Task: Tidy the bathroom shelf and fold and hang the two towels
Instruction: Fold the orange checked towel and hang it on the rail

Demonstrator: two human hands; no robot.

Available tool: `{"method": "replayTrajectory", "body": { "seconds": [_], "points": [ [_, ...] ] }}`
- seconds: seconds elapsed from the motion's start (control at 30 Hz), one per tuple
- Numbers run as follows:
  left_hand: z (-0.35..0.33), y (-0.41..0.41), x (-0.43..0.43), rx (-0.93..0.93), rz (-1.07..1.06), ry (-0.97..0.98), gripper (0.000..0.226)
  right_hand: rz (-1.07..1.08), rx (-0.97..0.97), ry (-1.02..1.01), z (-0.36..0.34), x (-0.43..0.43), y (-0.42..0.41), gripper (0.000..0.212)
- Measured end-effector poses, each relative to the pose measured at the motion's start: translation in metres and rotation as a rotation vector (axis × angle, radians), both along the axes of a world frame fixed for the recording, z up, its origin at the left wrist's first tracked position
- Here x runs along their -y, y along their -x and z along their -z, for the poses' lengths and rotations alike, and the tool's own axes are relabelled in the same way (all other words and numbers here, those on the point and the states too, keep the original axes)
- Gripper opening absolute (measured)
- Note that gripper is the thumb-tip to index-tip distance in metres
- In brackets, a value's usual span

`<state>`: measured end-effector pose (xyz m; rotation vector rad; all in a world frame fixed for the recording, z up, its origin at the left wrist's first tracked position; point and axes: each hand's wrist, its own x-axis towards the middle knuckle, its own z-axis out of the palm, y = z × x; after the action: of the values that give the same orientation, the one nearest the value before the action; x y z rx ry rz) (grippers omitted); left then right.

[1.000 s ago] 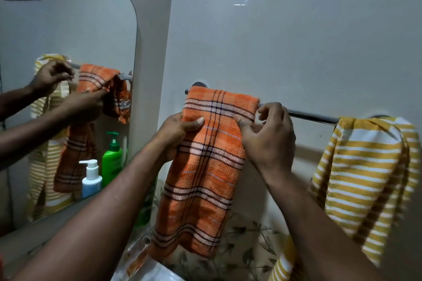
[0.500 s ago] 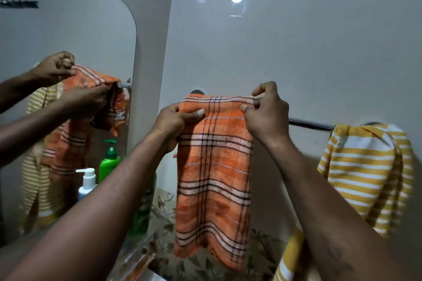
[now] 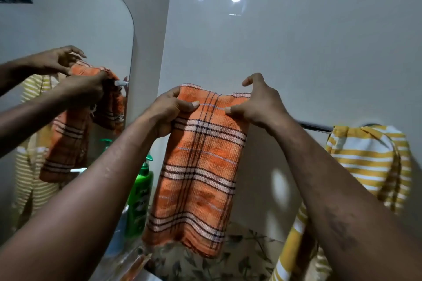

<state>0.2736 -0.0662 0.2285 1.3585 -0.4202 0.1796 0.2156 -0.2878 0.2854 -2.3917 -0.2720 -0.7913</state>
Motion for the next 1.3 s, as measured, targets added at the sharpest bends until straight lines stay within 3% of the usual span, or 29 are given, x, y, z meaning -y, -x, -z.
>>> {"method": "replayTrajectory", "body": {
  "seconds": [0.2, 0.37, 0.43, 0.57, 0.73, 0.83, 0.97, 1.1, 1.2, 1.3],
  "points": [
    [0.008, -0.002, 0.011, -0.046, -0.089, 0.13, 0.034, 0.099, 0.215, -0.085, 0.029, -0.003, -0.001, 0.071],
    [0.015, -0.008, 0.022, -0.08, -0.114, 0.218, 0.038, 0.149, 0.514, -0.413, 0.085, -0.002, 0.012, 0.053],
    [0.015, -0.008, 0.024, -0.071, -0.095, 0.247, 0.039, 0.128, 0.386, -0.44, 0.116, -0.005, 0.01, 0.058],
    [0.025, -0.002, 0.017, -0.031, -0.016, 0.163, 0.037, -0.034, -0.083, -0.494, 0.155, -0.006, -0.013, 0.063],
    [0.092, 0.005, 0.0, -0.057, 0.2, -0.097, 0.053, -0.099, -0.143, -0.526, 0.154, 0.0, -0.017, 0.028],
    [0.135, 0.002, -0.005, -0.125, 0.198, -0.156, 0.069, -0.128, -0.177, -0.644, 0.156, 0.006, -0.017, 0.03],
    [0.146, 0.003, 0.004, -0.109, 0.111, 0.046, 0.041, -0.213, -0.236, -0.649, 0.161, 0.013, -0.018, 0.025],
    [0.127, 0.009, 0.015, -0.059, 0.012, 0.151, 0.031, -0.371, -0.368, -0.706, 0.174, 0.01, -0.012, 0.045],
    [0.118, 0.015, 0.013, -0.031, -0.046, 0.161, 0.035, -0.378, -0.455, -0.711, 0.184, 0.008, -0.014, 0.036],
    [0.122, 0.024, 0.003, -0.062, 0.023, 0.066, 0.027, -0.345, -0.393, -0.757, 0.182, 0.01, -0.015, 0.037]
  ]
}}
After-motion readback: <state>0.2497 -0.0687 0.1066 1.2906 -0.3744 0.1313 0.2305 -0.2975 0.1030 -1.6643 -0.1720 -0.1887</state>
